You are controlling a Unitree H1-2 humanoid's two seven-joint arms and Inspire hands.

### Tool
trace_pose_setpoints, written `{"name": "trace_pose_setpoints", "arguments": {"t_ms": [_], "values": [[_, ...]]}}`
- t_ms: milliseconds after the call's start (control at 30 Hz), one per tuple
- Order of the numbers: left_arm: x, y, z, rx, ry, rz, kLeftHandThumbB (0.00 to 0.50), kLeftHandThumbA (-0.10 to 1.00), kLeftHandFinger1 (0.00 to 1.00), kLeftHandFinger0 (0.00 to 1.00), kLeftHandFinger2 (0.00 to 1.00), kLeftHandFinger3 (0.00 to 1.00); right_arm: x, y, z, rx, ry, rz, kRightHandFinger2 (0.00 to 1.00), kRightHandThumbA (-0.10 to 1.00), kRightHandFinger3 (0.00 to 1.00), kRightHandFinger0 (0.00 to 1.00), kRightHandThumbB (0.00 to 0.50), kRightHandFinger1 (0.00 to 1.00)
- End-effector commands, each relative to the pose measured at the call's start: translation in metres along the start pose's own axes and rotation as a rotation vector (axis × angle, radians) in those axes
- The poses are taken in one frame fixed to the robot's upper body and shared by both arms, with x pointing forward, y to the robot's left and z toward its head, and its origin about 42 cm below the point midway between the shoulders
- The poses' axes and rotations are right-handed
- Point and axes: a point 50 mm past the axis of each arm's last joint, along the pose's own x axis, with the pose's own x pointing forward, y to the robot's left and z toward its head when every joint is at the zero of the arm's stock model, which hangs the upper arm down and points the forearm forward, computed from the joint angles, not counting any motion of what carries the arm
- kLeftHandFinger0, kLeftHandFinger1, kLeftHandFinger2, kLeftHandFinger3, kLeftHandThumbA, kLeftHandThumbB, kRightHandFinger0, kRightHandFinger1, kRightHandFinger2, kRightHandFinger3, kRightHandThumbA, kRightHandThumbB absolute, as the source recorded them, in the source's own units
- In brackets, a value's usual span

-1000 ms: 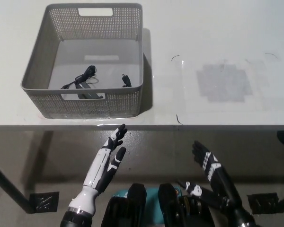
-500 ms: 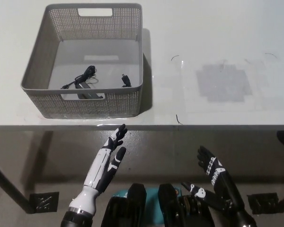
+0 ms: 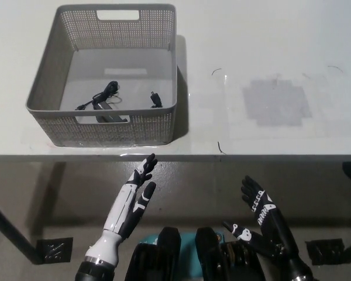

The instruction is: Use the right hand to pick up a black power cord and place it into a container on the left hand side

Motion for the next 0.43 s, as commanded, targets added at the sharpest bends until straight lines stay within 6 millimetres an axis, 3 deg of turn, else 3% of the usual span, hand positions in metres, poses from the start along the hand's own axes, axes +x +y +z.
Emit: {"name": "trace_pose_setpoints", "arguments": {"t_ms": [0,400], "values": [[0.0083,0.0042,0.0123,-0.004,-0.063,0.030,0.000,1.00,1.00,1.00,1.00,1.00,0.0096,0.0032,0.0102,-0.016,-0.080,-0.001,1.00,0.94,1.00,1.00,0.269,1.00],[0.0030,0.0028,0.0113,0.000,-0.052,0.030,0.005,1.00,1.00,1.00,1.00,1.00,0.0068,0.0039,0.0080,-0.016,-0.076,0.012,1.00,0.94,1.00,1.00,0.267,1.00]]}}
